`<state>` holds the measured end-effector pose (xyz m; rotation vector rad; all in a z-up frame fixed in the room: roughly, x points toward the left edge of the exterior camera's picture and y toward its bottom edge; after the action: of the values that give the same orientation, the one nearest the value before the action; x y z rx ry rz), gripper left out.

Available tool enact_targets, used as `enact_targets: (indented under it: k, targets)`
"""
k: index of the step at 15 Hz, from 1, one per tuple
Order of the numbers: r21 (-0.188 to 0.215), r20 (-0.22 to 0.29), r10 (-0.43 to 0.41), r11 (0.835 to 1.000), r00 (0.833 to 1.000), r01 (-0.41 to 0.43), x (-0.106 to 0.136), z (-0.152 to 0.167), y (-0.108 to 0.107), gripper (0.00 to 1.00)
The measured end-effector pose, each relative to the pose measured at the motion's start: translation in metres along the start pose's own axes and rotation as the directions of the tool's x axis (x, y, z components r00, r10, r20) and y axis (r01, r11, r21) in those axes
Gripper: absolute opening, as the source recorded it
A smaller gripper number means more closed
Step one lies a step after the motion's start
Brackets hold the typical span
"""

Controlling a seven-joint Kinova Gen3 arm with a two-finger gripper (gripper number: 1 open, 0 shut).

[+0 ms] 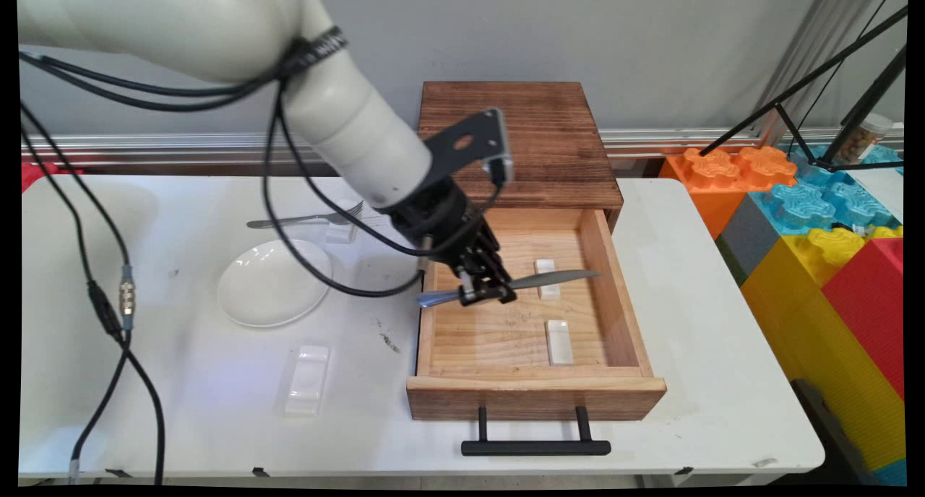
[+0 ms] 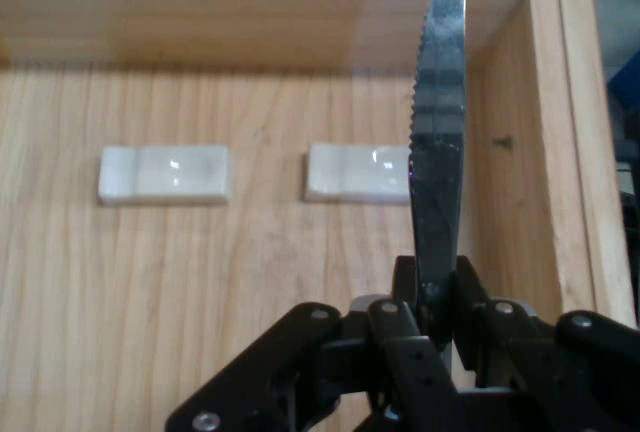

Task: Place the picked object into the drawer

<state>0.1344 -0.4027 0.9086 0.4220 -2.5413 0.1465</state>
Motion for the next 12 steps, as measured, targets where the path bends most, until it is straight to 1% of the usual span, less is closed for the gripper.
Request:
enact_targets:
  k: [6,9,12]
  targets:
    - [-0.003,0.005,0.024,1.000,1.000,-0.024,0.012,0.040,-0.001,0.00]
    - [-0.001,0.009,0.022,1.000,1.000,-0.022,0.012,0.060,-0.002,0.00]
    - [-0.004,0.024,0.026,1.000,0.999,-0.026,0.006,0.082,-0.001,0.00]
